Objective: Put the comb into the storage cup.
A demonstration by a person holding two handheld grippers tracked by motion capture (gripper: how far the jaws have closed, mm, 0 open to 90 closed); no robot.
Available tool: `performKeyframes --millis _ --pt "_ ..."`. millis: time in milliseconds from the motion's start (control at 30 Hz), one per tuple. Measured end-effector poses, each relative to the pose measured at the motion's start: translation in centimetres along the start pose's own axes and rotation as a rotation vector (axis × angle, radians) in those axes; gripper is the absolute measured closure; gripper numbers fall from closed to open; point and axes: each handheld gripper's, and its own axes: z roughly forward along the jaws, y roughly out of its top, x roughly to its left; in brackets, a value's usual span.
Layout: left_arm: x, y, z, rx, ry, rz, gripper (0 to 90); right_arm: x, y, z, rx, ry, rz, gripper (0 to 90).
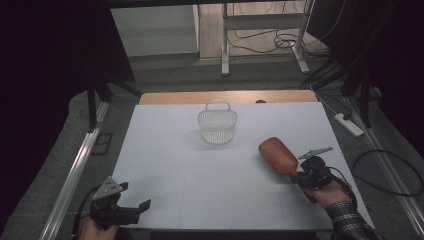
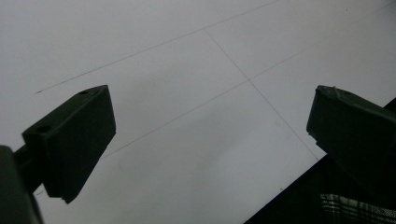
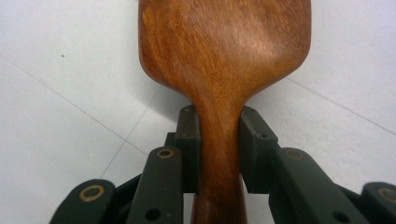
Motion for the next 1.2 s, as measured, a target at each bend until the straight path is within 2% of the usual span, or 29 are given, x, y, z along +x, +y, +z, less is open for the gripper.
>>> performKeyframes --millis 333,500,700,1200 --pt "0.2 0.7 0.6 -0.002 0.002 0.028 2.4 0.0 0.0 -1.1 -0.072 0.032 0.005 72.1" --pt "0.3 1.4 1.3 0.002 -0.011 0.049 2.3 0.0 0.0 -1.7 -0.106 0.038 0.004 72.1" --pt "0.0 2.6 2.0 0.020 -0.021 0.041 1.5 0.3 0.2 -2.4 -0.151 0.043 -0.003 72.1" --pt "-0.8 5.4 3.8 0.012 -0.074 0.063 0.0 0.6 0.3 -3.2 -0.203 0.046 -0.004 72.2"
